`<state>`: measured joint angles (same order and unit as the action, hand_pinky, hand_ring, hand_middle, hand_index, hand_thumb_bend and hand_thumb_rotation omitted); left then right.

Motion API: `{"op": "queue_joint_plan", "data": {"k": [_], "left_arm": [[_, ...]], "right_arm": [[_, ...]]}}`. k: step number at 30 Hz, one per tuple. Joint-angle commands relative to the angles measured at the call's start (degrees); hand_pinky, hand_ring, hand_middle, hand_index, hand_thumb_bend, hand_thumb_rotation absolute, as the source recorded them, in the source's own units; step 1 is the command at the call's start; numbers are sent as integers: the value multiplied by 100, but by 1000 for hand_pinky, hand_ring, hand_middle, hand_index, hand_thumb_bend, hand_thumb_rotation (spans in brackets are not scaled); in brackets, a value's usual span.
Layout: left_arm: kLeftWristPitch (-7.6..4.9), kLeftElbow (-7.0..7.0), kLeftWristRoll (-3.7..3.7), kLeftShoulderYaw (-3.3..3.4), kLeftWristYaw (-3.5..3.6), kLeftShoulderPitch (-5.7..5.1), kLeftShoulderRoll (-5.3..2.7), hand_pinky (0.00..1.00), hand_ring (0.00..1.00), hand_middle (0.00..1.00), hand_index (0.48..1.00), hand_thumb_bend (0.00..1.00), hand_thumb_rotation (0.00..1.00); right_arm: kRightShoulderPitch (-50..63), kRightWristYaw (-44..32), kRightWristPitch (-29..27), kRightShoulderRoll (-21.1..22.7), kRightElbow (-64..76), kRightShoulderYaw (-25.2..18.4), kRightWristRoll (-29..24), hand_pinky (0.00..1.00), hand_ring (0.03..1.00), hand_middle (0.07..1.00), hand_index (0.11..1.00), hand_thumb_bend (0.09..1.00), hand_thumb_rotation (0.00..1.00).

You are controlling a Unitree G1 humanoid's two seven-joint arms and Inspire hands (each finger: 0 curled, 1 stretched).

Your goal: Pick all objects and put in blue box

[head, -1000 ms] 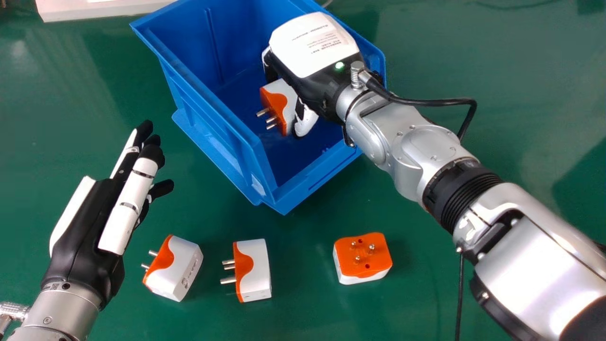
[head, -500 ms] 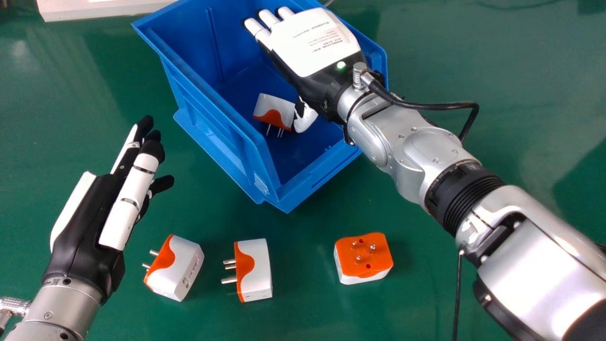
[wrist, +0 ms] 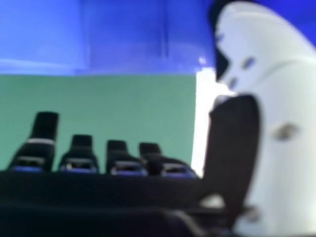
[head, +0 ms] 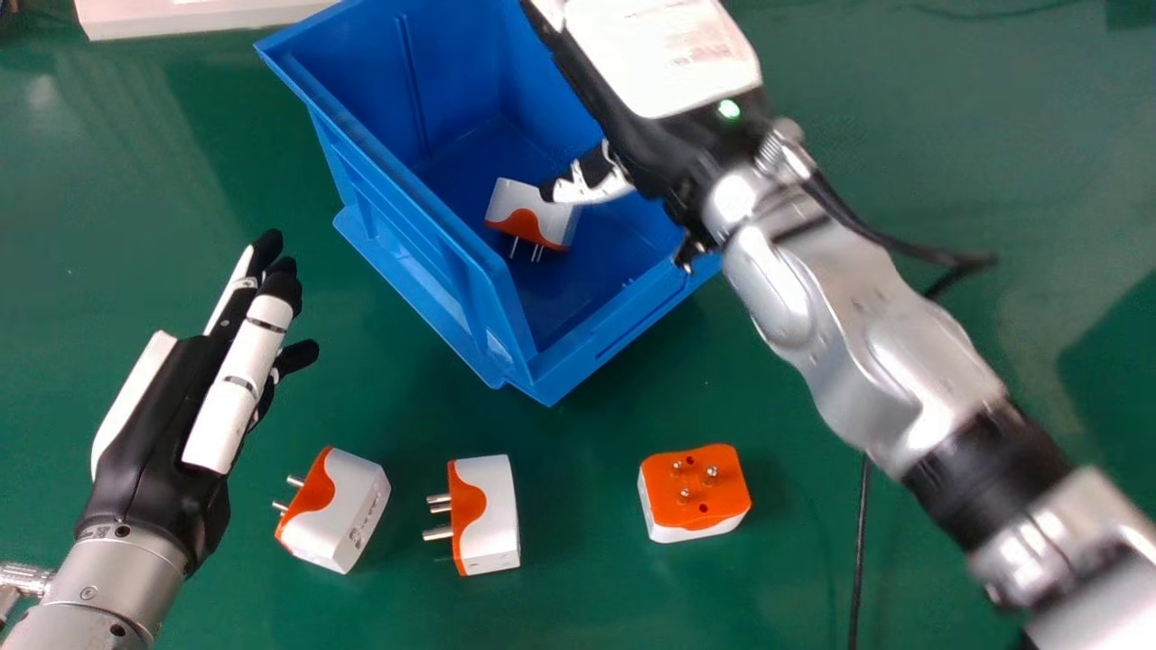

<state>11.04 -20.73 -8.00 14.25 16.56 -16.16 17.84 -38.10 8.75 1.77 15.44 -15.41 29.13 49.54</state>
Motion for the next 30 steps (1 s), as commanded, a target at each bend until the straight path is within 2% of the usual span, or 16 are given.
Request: {"op": "queue_joint_plan", "data": {"k": [1, 3, 5, 10, 13, 16, 21, 25, 30], "left_arm": [[-73, -74, -75, 153, 55, 73, 141, 920, 990, 1000, 1000, 418, 1000], [-57, -89, -79, 170, 55, 72, 155, 920, 990, 1000, 1000, 420, 1000], [-47, -83, -72, 188, 56, 78, 175, 920, 990, 1000, 1000, 421, 1000], [-52, -97, -76, 229, 61, 56, 205, 919, 990, 1000, 1000, 421, 1000], [-88, -71, -44, 240, 51, 40, 212, 918, 989, 1000, 1000, 421, 1000], [-106, -68, -36, 261, 61, 21, 213, 918, 989, 1000, 1000, 420, 1000], [-128, -96, 3, 266, 43, 4, 187, 919, 988, 1000, 1000, 423, 1000], [-145, -114, 0, 268, 48, -15, 188, 919, 987, 1000, 1000, 428, 1000], [-151, -104, -10, 275, 56, -15, 192, 917, 986, 1000, 1000, 431, 1000]], "right_arm": [[1077, -66, 301, 211, 2114, -482, 158, 829, 954, 999, 956, 532, 0], [1552, -130, 437, 202, 2770, -573, 258, 818, 941, 991, 938, 593, 0], [2125, -216, 613, 139, 3482, -633, 396, 816, 938, 988, 932, 612, 0], [3336, -229, 827, -26, 4712, -667, 630, 833, 952, 986, 938, 584, 26], [4353, -118, 706, 1, 5325, -684, 587, 832, 955, 983, 934, 574, 48], [4838, -130, 588, -10, 5574, -739, 629, 825, 953, 980, 928, 570, 64], [5932, 334, 173, -42, 5673, -1003, 502, 813, 943, 970, 913, 566, 74], [6670, 630, 153, -286, 5551, -1033, 540, 797, 933, 964, 905, 565, 76], [7150, 746, 121, -378, 5252, -1096, 571, 777, 919, 955, 899, 567, 106]]}}
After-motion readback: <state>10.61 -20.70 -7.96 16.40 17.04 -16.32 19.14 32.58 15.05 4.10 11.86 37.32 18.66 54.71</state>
